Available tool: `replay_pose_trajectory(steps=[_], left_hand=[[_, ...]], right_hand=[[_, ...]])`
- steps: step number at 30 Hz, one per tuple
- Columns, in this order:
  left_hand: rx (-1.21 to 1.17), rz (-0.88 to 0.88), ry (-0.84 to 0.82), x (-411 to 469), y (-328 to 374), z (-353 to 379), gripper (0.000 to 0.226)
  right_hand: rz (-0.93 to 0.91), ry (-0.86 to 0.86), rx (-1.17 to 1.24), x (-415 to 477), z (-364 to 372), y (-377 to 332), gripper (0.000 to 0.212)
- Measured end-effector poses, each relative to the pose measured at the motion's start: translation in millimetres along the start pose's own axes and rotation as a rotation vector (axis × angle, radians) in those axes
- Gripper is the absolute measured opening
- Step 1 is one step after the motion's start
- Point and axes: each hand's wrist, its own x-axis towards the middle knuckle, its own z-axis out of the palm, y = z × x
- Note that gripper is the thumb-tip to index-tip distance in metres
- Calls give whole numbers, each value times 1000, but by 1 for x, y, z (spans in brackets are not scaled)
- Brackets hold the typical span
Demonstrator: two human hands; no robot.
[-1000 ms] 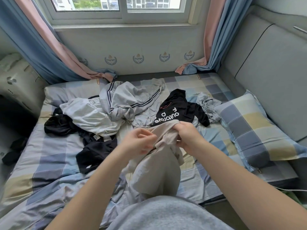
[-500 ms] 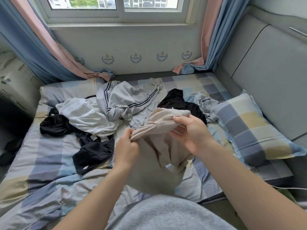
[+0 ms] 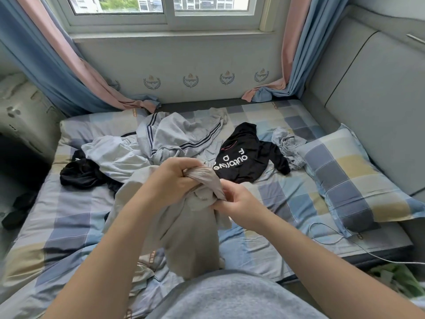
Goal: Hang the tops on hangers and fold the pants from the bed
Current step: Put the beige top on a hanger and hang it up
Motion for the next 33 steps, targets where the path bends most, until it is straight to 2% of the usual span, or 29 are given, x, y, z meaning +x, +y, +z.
replay_pose_trajectory(steps=[3,5,7,10,12,15,18,20,22,23,26,28,31,33], left_hand=[[306,-86,360,1,-13,0,15],[363,-171,519,-1,-26,3,25],[348,-309,442,-4,-44,6,31],[282,-518,108,-10,-68,17,38],[199,-625,-114,-16,-77,28,52],[-33,-680,-281,-27,-80,48,58],[-294,-671,-236,-25,-69,65,61],[-490,-734,-210,-21,-65,74,64],[-588,-817,-234,-18,-61,81,75],[-626,-847,-252,-18,-58,85,73],[-820,-878,-288,-21,-50,91,41],[-941,-885,-274,-21,-45,92,35],[-1084,-863,-93,-18,-39,92,29],[-1206,-834,67,-16,-40,88,26]], right_hand=[[51,29,46,4,2,8,22],[89,124,148,5,1,14,15],[131,204,291,6,0,18,12],[224,259,494,3,-2,16,18],[269,277,616,0,-5,11,20],[284,236,655,-7,-11,0,24],[296,143,598,-14,-12,-9,27],[292,114,624,-17,-8,-11,27],[273,86,621,-19,-5,-11,30],[270,74,590,-20,-3,-11,31],[280,40,504,-23,-2,-11,41],[283,29,489,-24,-4,-11,48],[256,72,525,-24,-10,-9,43],[236,208,552,-21,-15,-2,34]])
